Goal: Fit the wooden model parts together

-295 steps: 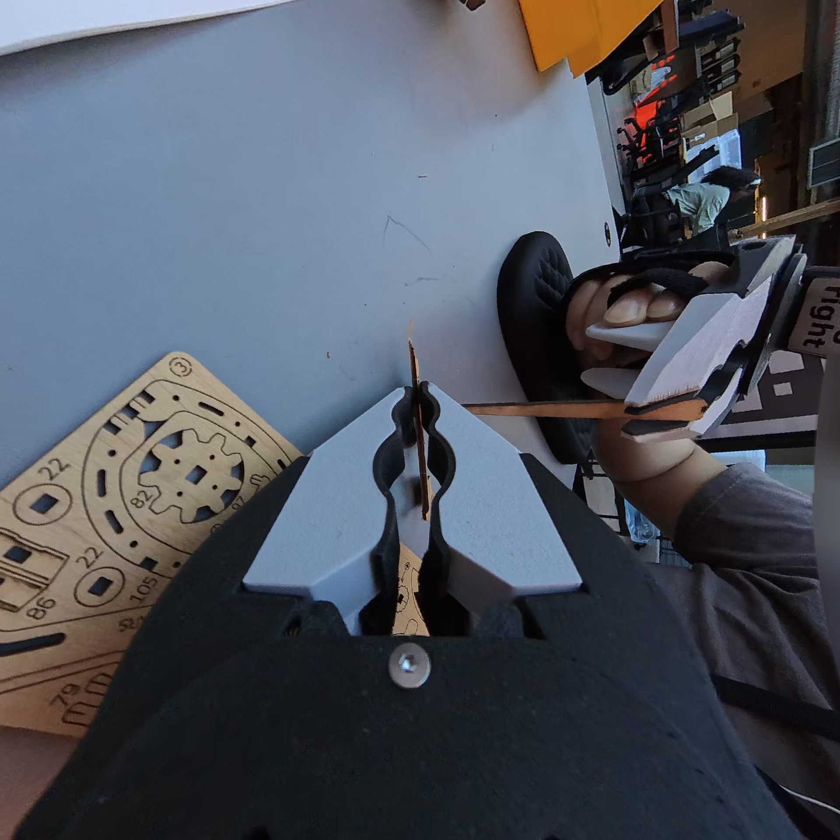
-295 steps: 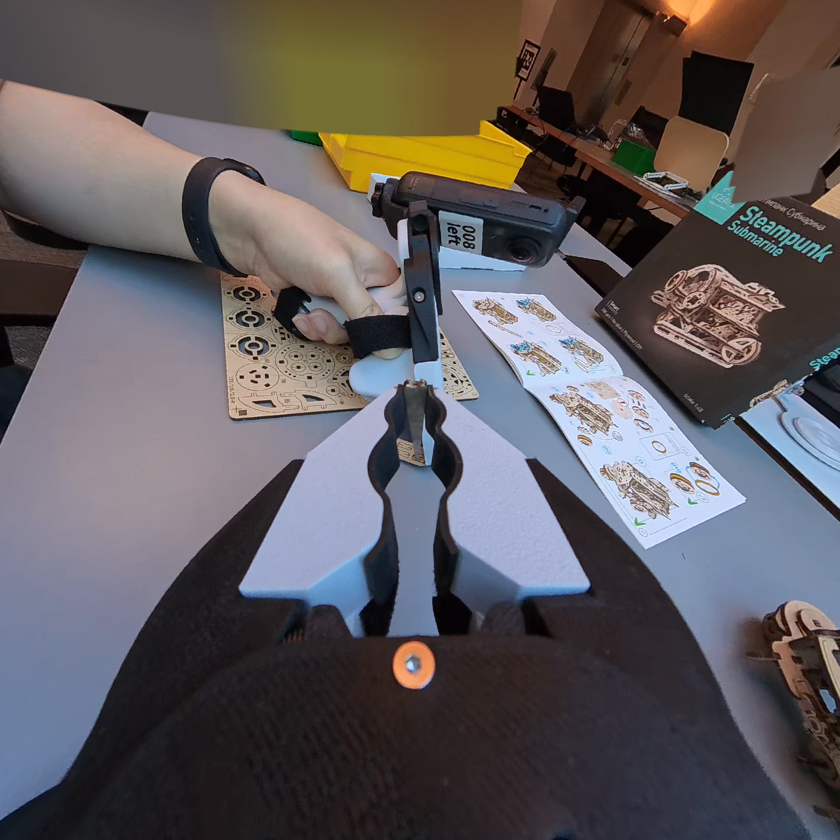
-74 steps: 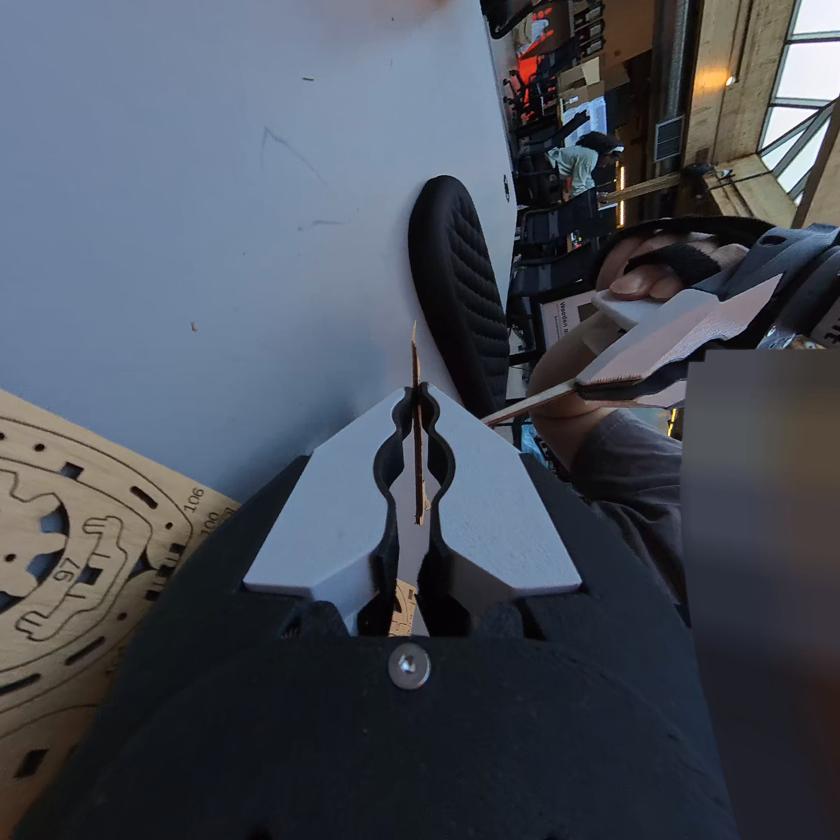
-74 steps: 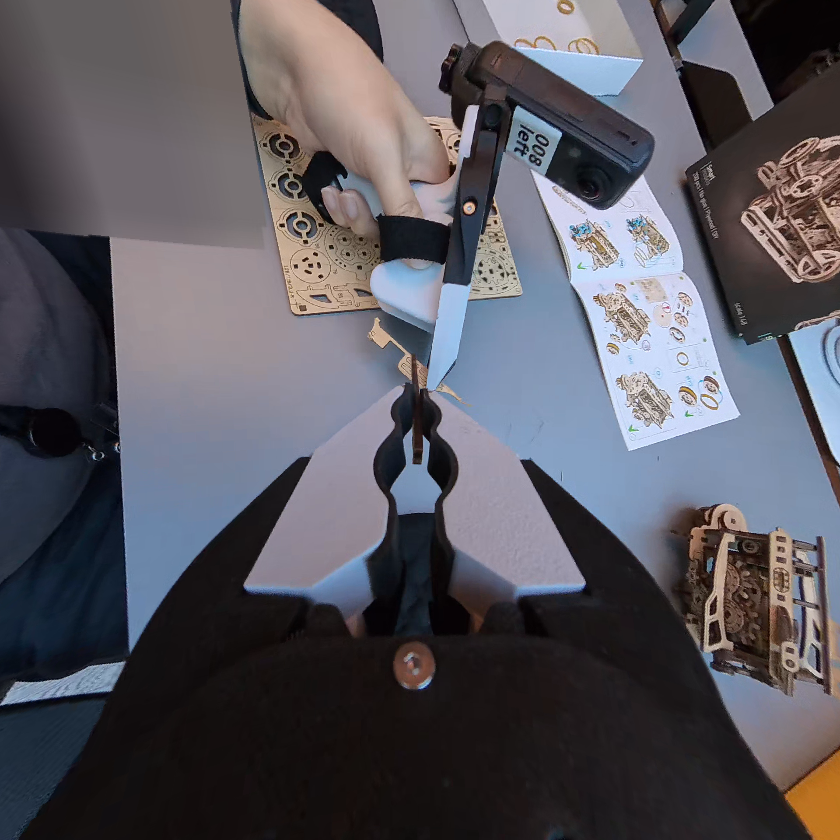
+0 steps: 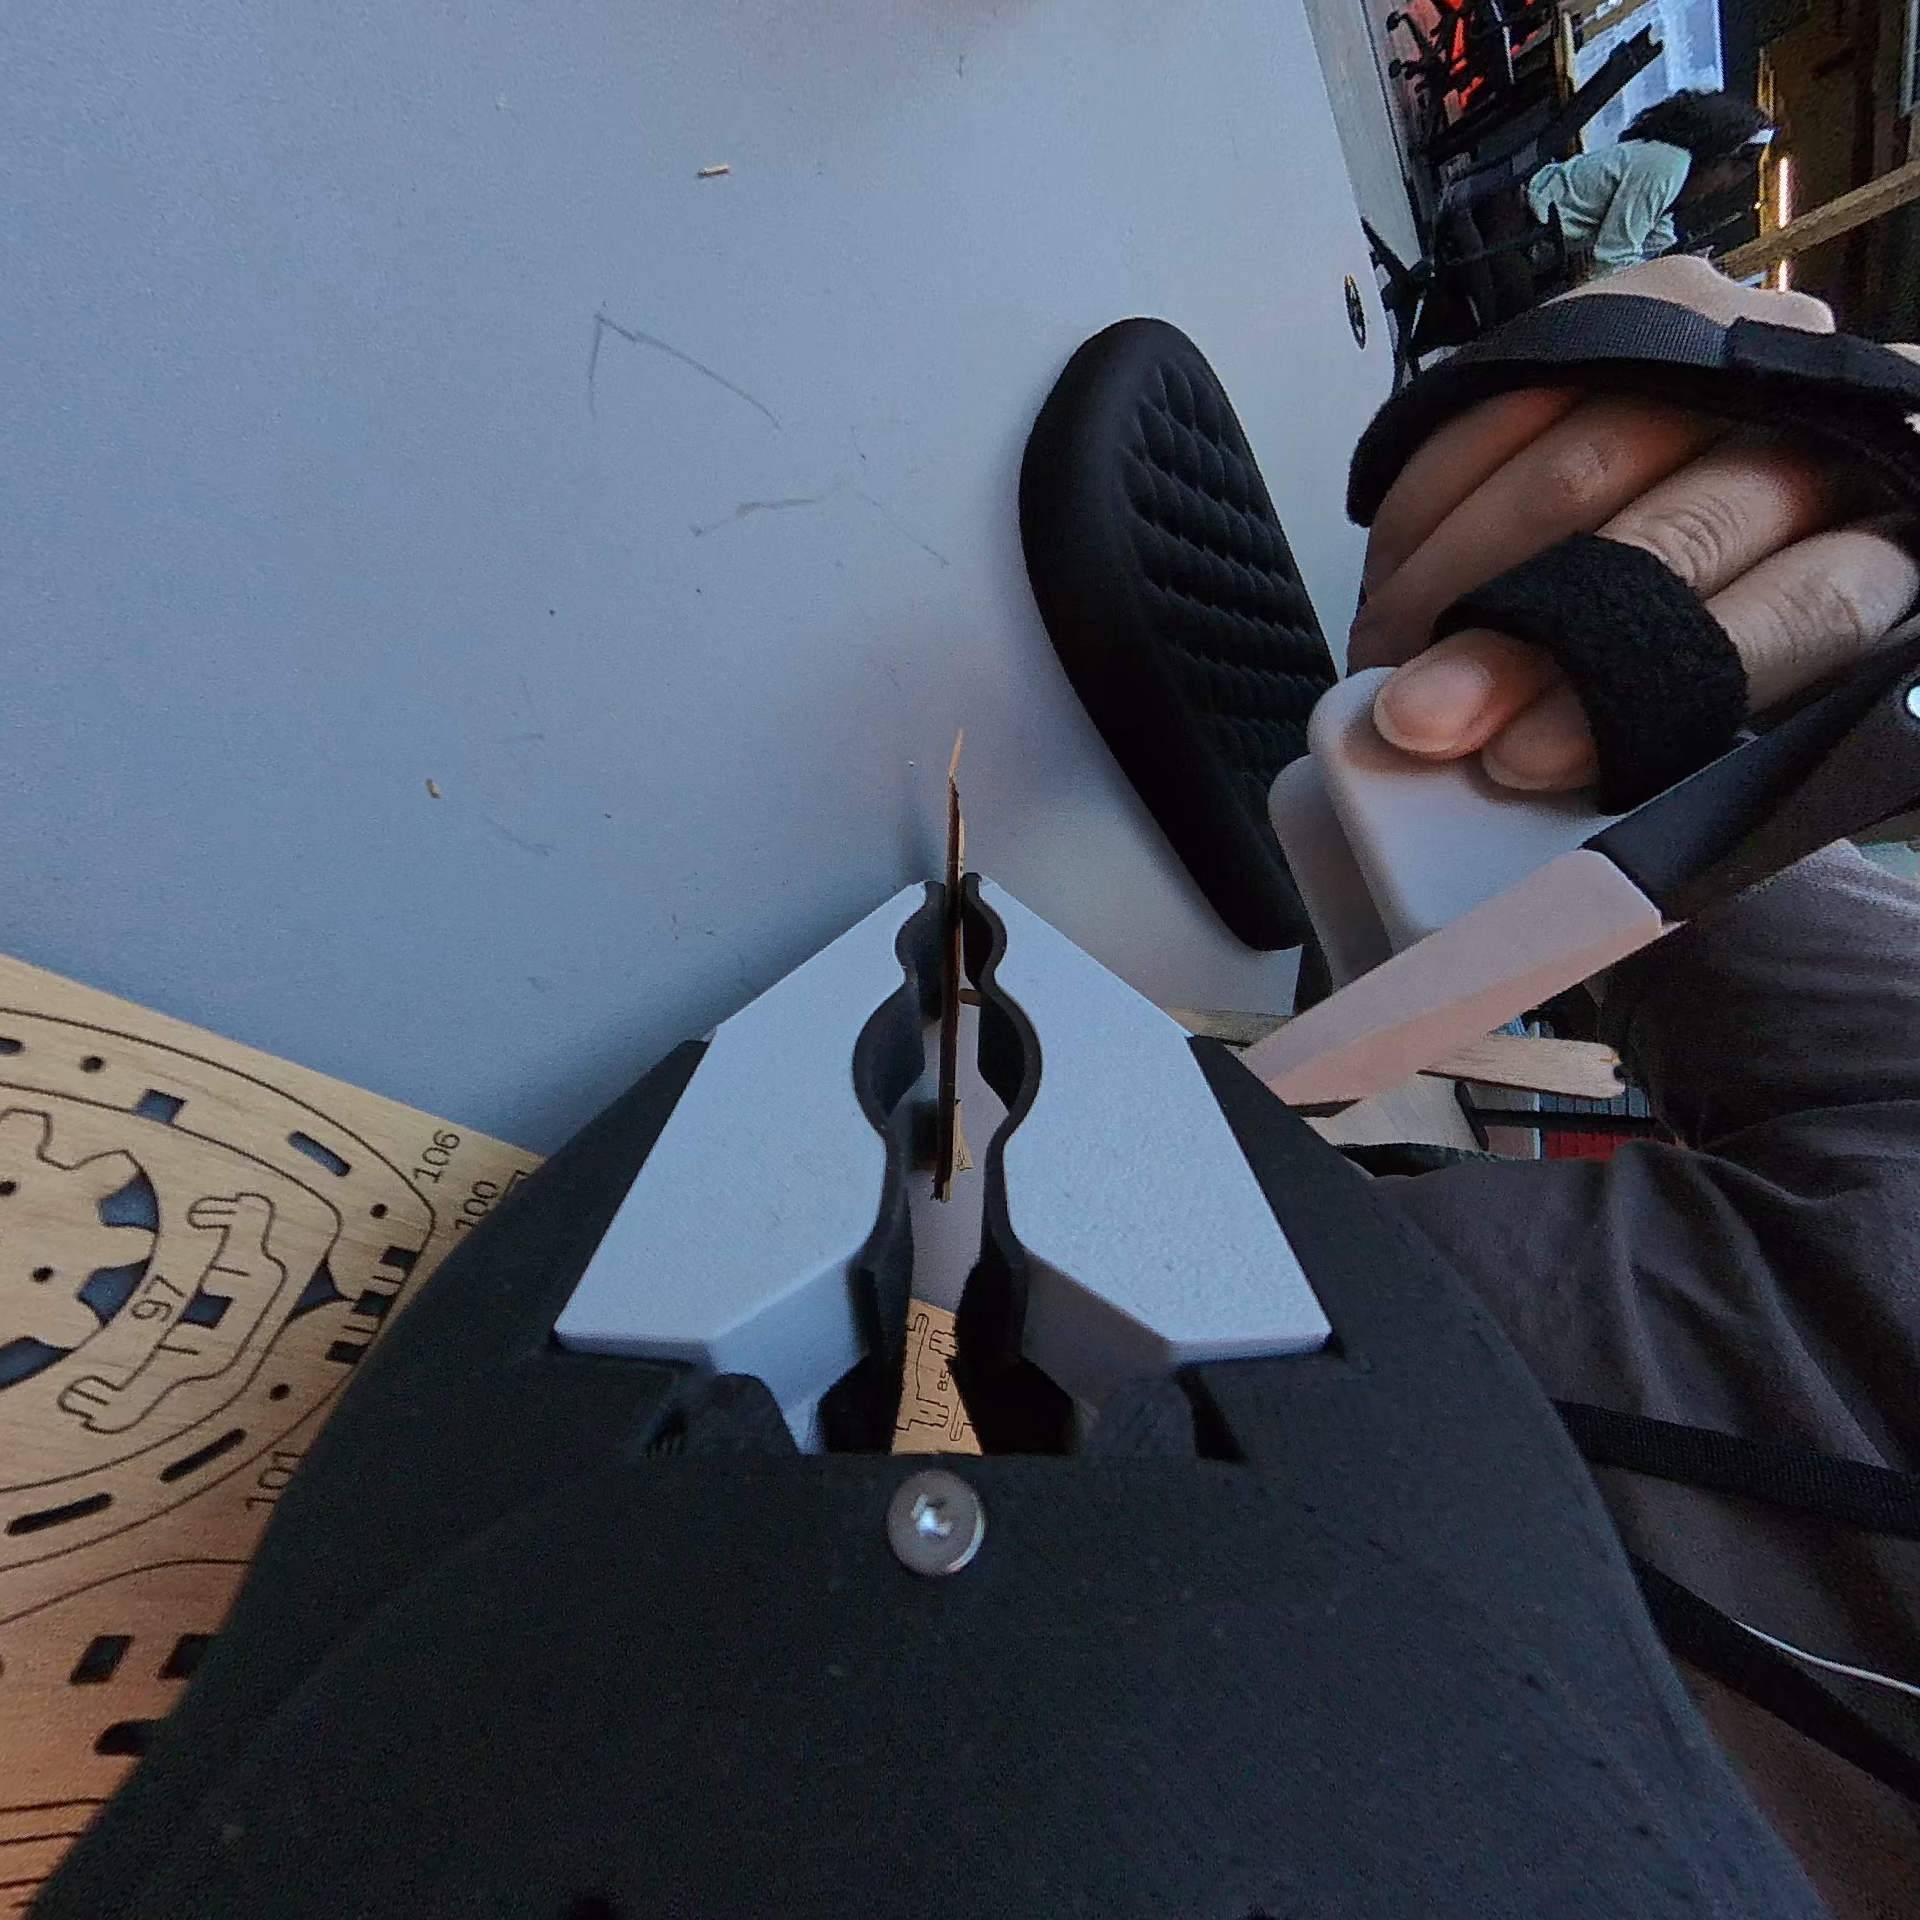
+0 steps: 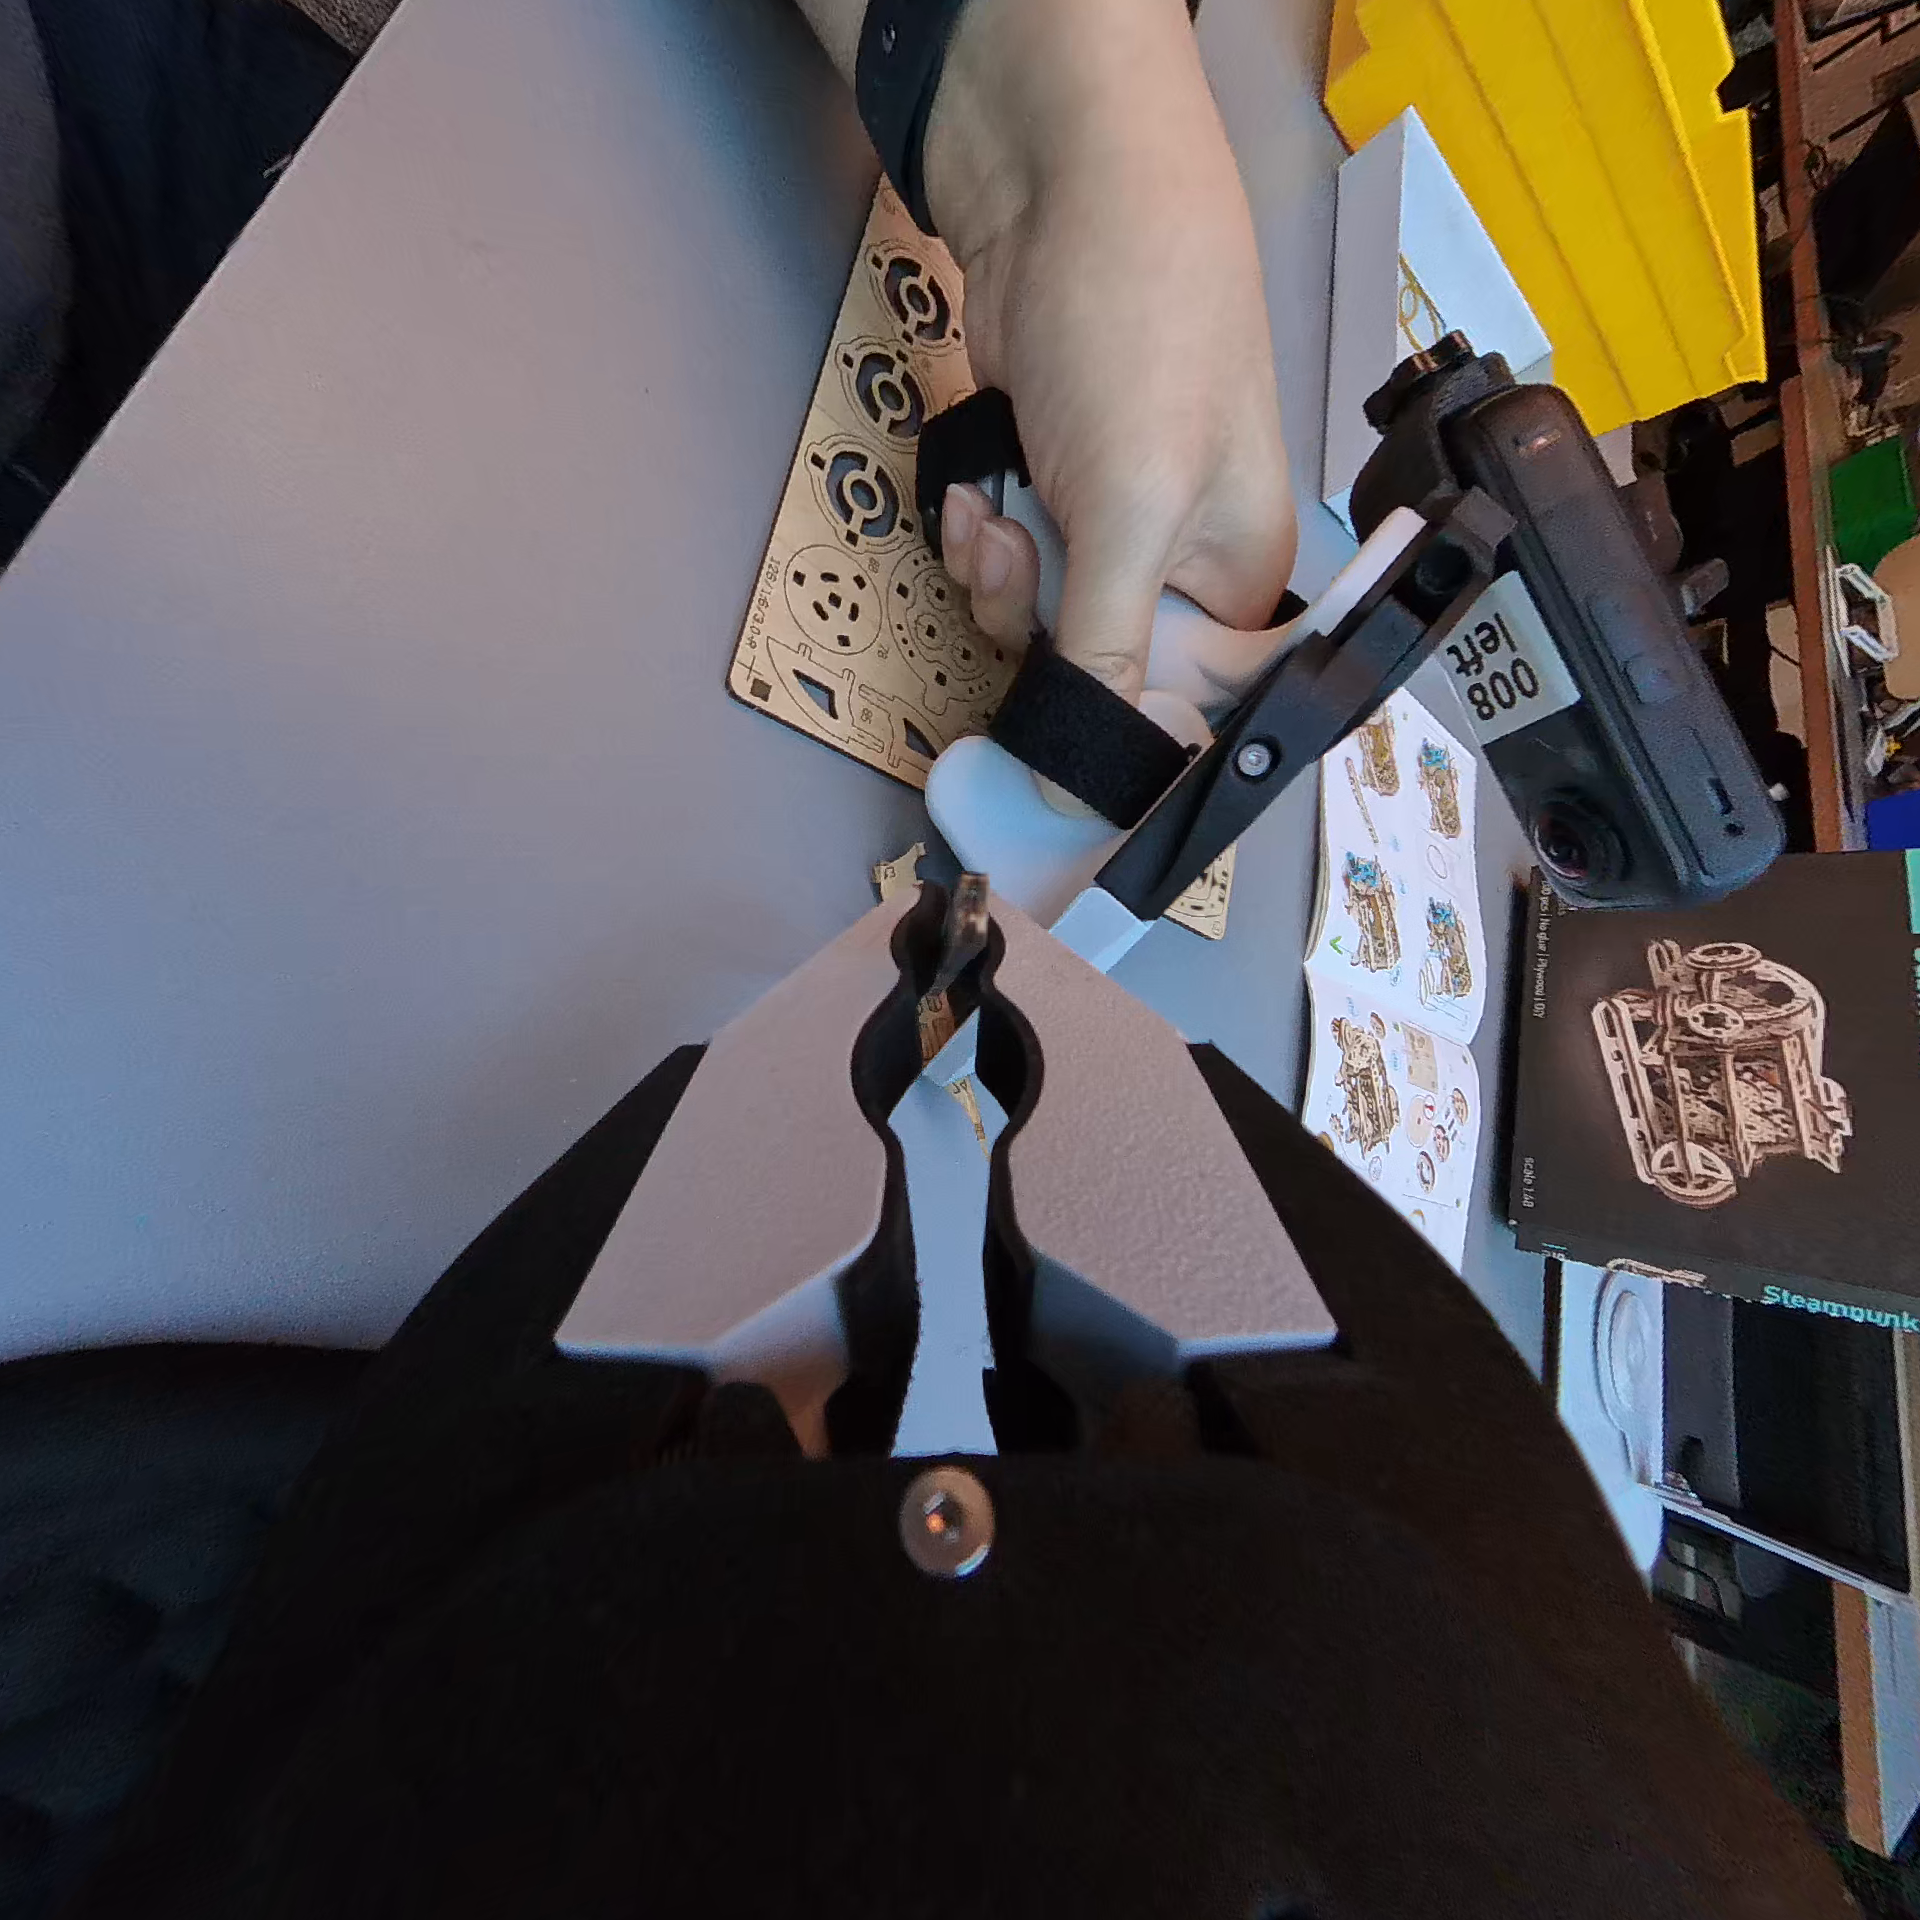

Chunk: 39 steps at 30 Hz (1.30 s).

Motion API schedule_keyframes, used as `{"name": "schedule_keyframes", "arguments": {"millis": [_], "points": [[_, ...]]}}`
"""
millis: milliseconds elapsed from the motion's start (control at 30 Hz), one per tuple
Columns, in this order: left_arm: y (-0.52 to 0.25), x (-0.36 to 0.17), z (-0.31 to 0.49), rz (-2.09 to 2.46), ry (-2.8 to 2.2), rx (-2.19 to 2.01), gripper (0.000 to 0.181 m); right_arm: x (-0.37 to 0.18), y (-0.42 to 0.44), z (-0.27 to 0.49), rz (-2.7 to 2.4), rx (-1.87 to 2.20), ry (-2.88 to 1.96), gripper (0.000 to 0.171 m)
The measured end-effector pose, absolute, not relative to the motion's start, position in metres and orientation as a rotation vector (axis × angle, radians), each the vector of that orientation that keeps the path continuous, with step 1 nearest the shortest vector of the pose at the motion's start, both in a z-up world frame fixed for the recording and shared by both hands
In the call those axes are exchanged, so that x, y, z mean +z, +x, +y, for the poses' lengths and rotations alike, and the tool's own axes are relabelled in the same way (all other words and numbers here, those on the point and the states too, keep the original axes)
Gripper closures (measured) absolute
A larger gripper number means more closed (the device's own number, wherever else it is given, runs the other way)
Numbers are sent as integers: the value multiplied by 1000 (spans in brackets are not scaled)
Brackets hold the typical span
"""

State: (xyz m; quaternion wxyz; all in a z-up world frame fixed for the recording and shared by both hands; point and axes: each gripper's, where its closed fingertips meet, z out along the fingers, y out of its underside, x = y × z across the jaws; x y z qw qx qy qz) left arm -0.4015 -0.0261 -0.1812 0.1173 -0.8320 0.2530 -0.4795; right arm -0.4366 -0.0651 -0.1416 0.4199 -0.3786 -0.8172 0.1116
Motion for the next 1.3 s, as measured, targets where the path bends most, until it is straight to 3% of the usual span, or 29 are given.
{"name": "schedule_keyframes", "arguments": {"millis": [567, 933, 1300], "points": [[-401, -181, -26, 741, -2437, -1408, 181, -171, -434, -43, -1978, 126, -1089, 171], [-400, -181, -30, 752, -2441, -1434, 181, -170, -429, -45, -1906, 197, -1152, 171], [-400, -181, -29, 692, -2452, -1435, 181, -159, -426, -40, -1653, 520, -1528, 171]]}}
